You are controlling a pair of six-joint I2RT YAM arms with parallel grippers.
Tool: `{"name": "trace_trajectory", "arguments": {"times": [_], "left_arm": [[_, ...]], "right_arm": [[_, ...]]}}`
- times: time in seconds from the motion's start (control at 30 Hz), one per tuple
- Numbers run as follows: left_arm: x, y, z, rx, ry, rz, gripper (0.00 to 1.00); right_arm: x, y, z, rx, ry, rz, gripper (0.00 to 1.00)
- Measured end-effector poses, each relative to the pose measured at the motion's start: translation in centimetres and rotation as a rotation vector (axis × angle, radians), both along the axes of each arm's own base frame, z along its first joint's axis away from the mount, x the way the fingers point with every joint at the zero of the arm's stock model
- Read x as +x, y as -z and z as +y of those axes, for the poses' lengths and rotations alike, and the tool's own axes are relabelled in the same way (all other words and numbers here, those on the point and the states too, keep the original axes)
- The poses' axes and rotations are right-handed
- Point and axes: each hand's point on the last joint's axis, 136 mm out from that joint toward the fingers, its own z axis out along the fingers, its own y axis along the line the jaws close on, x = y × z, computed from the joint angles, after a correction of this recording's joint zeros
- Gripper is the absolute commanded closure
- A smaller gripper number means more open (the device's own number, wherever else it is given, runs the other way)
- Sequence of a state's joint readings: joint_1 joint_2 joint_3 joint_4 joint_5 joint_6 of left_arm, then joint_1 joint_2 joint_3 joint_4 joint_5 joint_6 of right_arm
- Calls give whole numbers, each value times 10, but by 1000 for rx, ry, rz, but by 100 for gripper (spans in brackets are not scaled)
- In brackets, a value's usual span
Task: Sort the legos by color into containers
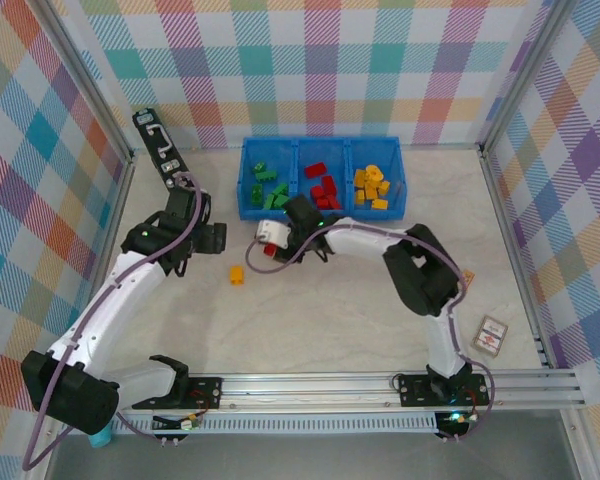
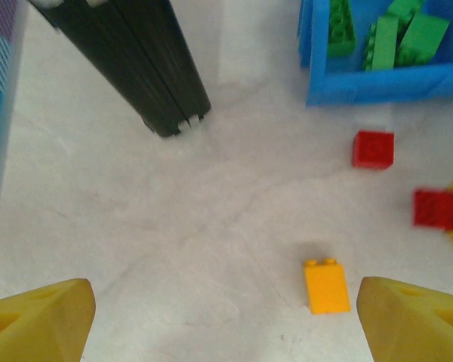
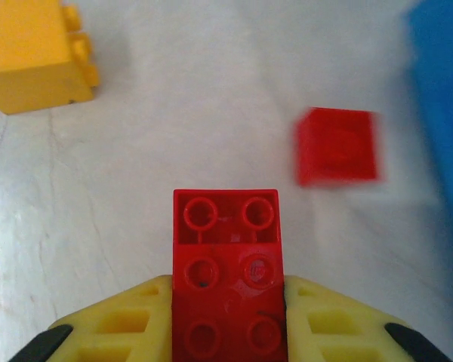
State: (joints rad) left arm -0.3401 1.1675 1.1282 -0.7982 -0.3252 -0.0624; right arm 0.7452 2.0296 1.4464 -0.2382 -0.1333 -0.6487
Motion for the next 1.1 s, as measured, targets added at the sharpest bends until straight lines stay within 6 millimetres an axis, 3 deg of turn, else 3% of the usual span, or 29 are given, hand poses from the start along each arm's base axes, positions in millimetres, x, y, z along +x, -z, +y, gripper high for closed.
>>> {"name": "trace_trajectory", "arguments": {"times": [0.2,0.3,0.37,0.5,0.73,0.9,1.1], "left_arm": [[-9,37,-5,-47,-22,94,12],[-8,59,-12,-82,-36,147,13],[-10,76,-15,-100,-46,189,14],[-16,106,-22,-143,-67,261,17],[-11,131,-36,-224,-97,316,19],[-8,150,-47,-251,-109,357,21],[-8,169,-59,-248,-101,399,24]], "right_arm": [[54,-94,-58,120,179,-136,84],[88,-118,-86,144,286,-192,84],[106,-124,-99,148,346,-206,83],[142,-119,-118,140,447,-215,82],[185,-74,-121,54,518,-220,76],[194,-44,-126,-23,529,-222,66],[197,-43,-128,-46,521,-247,51]]}}
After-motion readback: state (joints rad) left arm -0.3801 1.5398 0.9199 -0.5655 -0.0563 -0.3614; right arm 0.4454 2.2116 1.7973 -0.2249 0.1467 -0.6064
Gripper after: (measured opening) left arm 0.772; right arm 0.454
